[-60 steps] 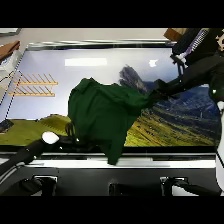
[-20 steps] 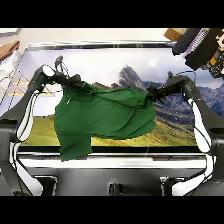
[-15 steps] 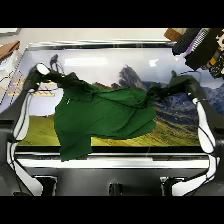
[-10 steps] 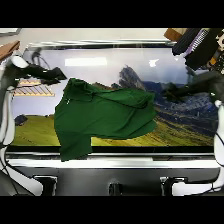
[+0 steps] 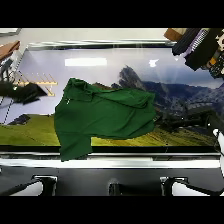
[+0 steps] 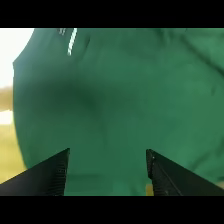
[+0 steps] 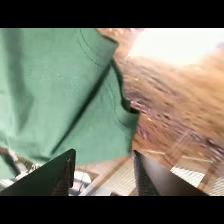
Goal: Fold the clothes and pants, and hang the long-sleeved shirts on hangers.
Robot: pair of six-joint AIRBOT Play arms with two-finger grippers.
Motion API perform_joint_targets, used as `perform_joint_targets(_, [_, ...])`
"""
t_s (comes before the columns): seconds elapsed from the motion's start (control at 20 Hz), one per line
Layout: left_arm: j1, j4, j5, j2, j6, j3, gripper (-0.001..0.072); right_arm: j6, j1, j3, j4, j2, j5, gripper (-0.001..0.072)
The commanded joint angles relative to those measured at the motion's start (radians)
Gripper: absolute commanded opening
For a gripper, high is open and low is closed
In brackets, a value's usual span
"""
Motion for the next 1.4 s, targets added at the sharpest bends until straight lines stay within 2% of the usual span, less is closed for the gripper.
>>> perform_joint_targets(0.0, [0.059,0.000,0.010,0.265,-0.031,-0.256,0.0548,-0.023,0.079,-0.067,0.036,0.006,0.164,0.0424])
perform_joint_targets(0.2, [0.158,0.000,-0.018,0.452,-0.069,-0.373,0.0549,0.080,0.120,-0.067,-0.033,-0.037,0.227,0.0409])
perform_joint_targets(0.3, [0.216,0.000,-0.066,0.478,-0.068,-0.403,0.0549,0.082,0.120,-0.067,-0.036,-0.044,0.229,0.0280])
perform_joint_targets(0.35, [0.240,0.000,-0.089,0.477,-0.068,-0.418,0.0549,0.082,0.120,-0.066,-0.035,-0.043,0.229,0.0274])
perform_joint_targets(0.45, [0.278,0.000,-0.078,0.471,-0.064,-0.467,0.0549,0.083,0.120,-0.066,-0.034,-0.043,0.228,0.0085])
perform_joint_targets(0.5, [0.287,0.000,-0.056,0.463,-0.064,-0.505,0.0549,0.086,0.120,-0.066,-0.032,-0.043,0.226,0.0029])
perform_joint_targets(0.65, [0.288,-0.033,0.023,0.402,-0.037,-0.640,0.0549,0.105,0.120,-0.066,-0.023,-0.021,0.177,0.0027])
perform_joint_targets(0.8, [0.282,-0.177,0.161,0.291,0.074,-0.739,0.0549,0.120,0.120,-0.066,-0.023,0.059,0.109,0.0027])
perform_joint_targets(1.1, [0.188,-0.307,0.321,0.036,0.229,-0.746,0.0547,0.161,0.120,-0.066,-0.026,0.227,0.026,0.0028])
perform_joint_targets(1.15, [0.170,-0.325,0.344,0.002,0.255,-0.743,0.0522,0.169,0.120,-0.066,-0.027,0.247,0.016,0.0028])
perform_joint_targets(1.2, [0.157,-0.325,0.367,-0.020,0.261,-0.739,0.0500,0.177,0.120,-0.066,-0.026,0.267,0.006,0.0028])
perform_joint_targets(1.35, [0.159,-0.320,0.414,-0.040,0.279,-0.722,0.0501,0.198,0.120,-0.066,-0.027,0.317,-0.010,0.0028])
